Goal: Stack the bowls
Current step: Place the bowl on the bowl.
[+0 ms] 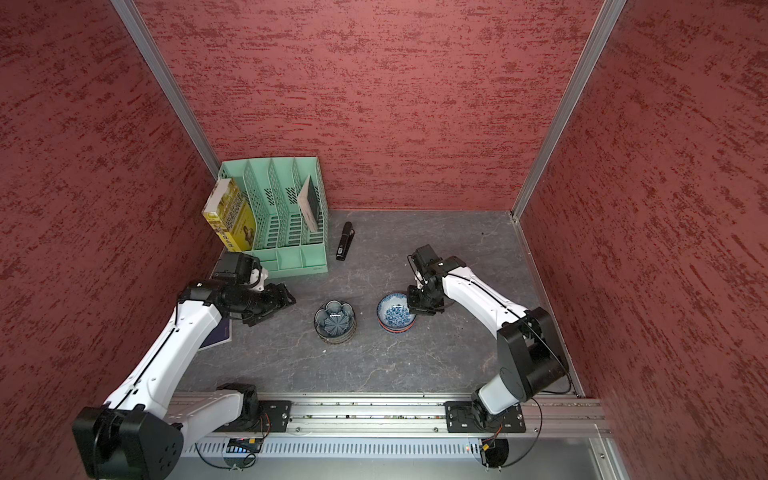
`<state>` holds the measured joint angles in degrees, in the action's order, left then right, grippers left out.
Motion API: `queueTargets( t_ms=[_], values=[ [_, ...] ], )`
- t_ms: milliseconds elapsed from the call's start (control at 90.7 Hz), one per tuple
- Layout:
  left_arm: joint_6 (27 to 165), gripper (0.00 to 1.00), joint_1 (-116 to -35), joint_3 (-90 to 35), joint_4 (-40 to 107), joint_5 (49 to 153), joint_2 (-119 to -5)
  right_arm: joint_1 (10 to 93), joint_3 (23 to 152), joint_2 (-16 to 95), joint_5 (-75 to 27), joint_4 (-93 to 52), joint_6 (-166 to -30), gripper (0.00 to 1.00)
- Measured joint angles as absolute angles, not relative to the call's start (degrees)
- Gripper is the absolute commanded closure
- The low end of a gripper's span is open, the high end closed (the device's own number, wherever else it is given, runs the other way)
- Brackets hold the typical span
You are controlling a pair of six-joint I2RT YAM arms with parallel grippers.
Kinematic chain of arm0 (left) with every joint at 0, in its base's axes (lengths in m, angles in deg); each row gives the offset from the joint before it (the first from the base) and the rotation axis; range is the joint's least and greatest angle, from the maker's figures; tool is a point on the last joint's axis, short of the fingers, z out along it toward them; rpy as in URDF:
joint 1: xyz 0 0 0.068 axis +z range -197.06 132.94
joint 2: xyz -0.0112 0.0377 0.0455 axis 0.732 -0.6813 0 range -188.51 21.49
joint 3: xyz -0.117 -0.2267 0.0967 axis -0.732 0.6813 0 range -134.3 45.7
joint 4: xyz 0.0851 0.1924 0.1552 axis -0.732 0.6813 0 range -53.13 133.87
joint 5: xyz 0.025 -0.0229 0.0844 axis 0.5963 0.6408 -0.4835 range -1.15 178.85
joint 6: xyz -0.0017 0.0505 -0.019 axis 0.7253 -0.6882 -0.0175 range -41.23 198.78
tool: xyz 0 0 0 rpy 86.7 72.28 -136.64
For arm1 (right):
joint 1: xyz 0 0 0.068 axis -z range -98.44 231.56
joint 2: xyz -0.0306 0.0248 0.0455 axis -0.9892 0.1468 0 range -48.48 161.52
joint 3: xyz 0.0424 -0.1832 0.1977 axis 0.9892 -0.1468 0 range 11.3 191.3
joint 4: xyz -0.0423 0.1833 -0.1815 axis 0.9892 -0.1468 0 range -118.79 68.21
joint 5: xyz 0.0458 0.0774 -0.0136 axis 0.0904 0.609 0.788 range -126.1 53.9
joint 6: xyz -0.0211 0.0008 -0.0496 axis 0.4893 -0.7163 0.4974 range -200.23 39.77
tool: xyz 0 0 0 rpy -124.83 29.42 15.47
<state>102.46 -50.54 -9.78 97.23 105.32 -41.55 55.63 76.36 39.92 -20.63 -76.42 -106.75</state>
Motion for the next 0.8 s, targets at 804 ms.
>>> queueTargets(
  t_ms=[804],
  values=[
    [102.4,0.21,-50.5,-9.7,97.2,105.4,-41.6,55.8,76.4,39.7,-20.4,-76.9,-106.9,0.95]
  ],
)
